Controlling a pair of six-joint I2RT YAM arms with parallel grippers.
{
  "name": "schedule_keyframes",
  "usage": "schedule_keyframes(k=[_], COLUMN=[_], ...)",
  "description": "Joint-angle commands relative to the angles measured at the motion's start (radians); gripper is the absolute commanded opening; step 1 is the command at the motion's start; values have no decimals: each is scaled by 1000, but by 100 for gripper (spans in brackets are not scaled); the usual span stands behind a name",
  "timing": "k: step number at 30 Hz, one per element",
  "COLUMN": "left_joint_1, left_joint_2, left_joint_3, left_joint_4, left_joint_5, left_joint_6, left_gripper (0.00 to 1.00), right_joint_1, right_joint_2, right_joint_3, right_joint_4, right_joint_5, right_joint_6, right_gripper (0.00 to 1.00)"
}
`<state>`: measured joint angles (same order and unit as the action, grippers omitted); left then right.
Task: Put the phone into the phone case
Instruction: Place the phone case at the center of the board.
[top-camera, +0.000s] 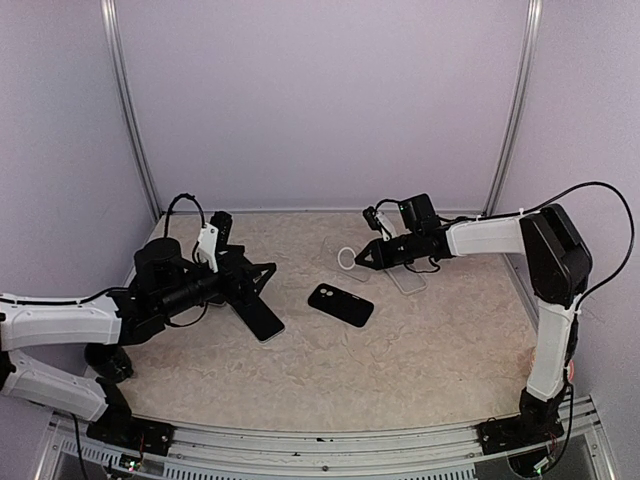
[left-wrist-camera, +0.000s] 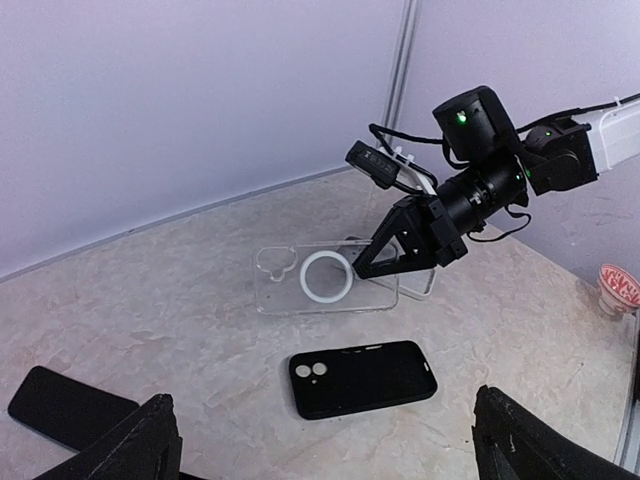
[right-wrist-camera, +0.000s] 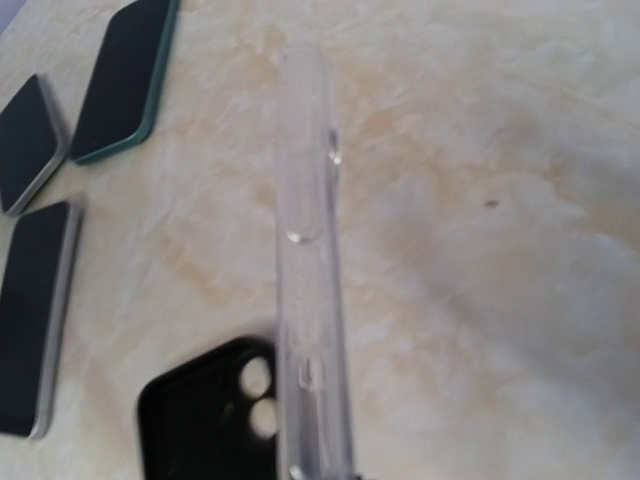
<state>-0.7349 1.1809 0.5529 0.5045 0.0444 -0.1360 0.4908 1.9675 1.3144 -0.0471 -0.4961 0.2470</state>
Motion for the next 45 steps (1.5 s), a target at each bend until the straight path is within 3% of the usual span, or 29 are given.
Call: schedule_keyframes(k=[1, 12, 19, 31, 39, 45], left_joint_1=[7, 21, 23, 26, 31, 32], left_joint_2=[-34, -20, -17, 4, -26, -95], left_joint_3=[-30, -26, -24, -31, -69, -79], left_joint_4=[7, -49, -49, -39, -3, -33], left_joint_5=[-144, -181, -175, -176, -298, -411], left_joint_6=[-34, -60, -64, -97, -180, -214], left_gripper=[99, 99, 99, 99, 99, 99], right_joint_1=[-18, -44, -49, -46, 77, 170], right_joint_2=[63, 135, 153, 135, 53, -31], right_joint_3=[61, 76, 87, 135, 77, -30], right_joint_4=[44, 40, -2, -78, -53, 68], right_joint_5=[-10, 4, 38, 160, 282, 314], right_joint_6=[19, 19, -6, -70, -199, -226], right_gripper=[5, 18, 38, 51, 74, 84])
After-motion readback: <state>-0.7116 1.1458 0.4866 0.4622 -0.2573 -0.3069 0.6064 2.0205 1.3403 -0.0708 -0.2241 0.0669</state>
